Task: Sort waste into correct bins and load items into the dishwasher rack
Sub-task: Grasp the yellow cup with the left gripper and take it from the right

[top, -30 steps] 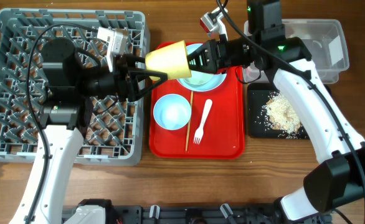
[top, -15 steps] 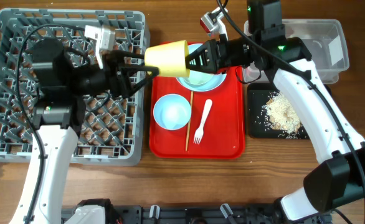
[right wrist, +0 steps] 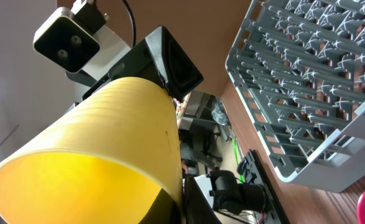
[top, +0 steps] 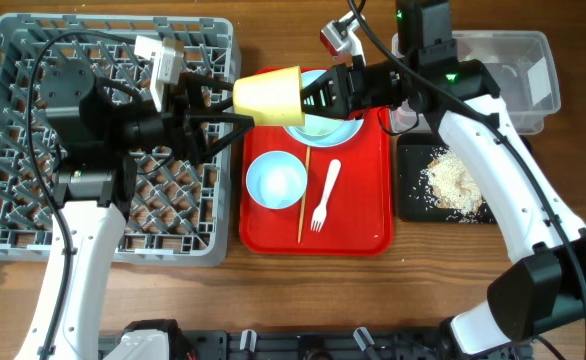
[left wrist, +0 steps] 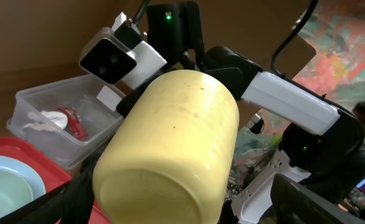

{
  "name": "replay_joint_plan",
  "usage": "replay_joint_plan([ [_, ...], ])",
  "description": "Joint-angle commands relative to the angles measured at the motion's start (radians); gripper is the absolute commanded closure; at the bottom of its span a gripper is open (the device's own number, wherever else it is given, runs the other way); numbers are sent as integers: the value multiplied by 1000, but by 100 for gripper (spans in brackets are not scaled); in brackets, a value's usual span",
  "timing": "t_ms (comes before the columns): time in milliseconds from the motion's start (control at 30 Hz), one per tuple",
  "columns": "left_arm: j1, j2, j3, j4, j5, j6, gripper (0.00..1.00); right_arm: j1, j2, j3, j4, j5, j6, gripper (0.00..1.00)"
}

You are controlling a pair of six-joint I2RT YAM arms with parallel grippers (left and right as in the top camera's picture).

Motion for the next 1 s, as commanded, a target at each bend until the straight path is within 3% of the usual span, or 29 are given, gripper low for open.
replay_joint_plan([
  [0,-31,-3,12,15,9,-9,7,13,0,11,2,-31,4,96],
  [200,-48,-3,12,45,10,-10,13,23,0,11,1,-31,4,96],
  [267,-48,-3,12,45,10,-10,28,23,0,11,1,-31,4,96],
  [300,-48,-3,12,45,10,-10,30,23,0,11,1,-31,4,96],
  [467,-48,-3,12,45,10,-10,30,23,0,11,1,-31,4,96],
  [733,-48,-3,12,44,3,-10,39,23,0,11,1,-31,4,95],
  [900,-47,-3,12,-7,-62,-6,44,23,0,11,2,-31,4,76],
  [967,-47,-3,12,-85,-131,33,49,23,0,11,-2,2,3,75],
])
